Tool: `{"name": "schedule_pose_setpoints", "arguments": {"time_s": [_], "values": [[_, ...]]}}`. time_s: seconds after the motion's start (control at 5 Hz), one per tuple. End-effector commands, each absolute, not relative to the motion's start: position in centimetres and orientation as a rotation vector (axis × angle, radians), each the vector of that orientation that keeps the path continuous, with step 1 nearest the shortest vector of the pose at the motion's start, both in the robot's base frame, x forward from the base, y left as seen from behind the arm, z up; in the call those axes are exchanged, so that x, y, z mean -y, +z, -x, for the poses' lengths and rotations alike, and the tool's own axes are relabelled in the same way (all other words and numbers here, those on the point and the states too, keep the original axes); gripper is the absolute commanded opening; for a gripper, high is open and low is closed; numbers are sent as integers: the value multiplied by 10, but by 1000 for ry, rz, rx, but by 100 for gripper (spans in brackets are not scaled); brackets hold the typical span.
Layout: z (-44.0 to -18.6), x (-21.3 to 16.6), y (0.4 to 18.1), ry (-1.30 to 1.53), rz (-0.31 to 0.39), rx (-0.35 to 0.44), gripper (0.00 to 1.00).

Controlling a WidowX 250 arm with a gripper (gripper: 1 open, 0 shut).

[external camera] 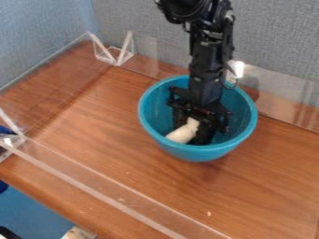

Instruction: Remove the mushroom from inside the blue bowl and put it on the table

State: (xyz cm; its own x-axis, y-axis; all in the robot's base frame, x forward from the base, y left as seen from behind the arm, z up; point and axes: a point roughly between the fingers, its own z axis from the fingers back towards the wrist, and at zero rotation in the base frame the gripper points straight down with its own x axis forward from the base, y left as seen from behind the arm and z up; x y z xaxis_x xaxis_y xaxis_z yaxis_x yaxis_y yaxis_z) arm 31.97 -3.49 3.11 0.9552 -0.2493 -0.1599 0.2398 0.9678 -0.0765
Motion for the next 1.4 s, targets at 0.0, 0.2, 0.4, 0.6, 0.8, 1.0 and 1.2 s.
{"name": "schedule_pose_setpoints", "arguments": {"time_s": [0.0,0.2,0.4,0.6,0.8,1.0,1.2], "values": [[-322,30,56,-255,59,-106,0],[-320,28,60,-259,63,-104,0],[-318,27,65,-264,66,-100,0],[-316,26,70,-267,70,-95,0],[-314,24,74,-268,72,-91,0],[-312,24,81,-281,74,-79,0],[-310,26,91,-298,74,-61,0]]}}
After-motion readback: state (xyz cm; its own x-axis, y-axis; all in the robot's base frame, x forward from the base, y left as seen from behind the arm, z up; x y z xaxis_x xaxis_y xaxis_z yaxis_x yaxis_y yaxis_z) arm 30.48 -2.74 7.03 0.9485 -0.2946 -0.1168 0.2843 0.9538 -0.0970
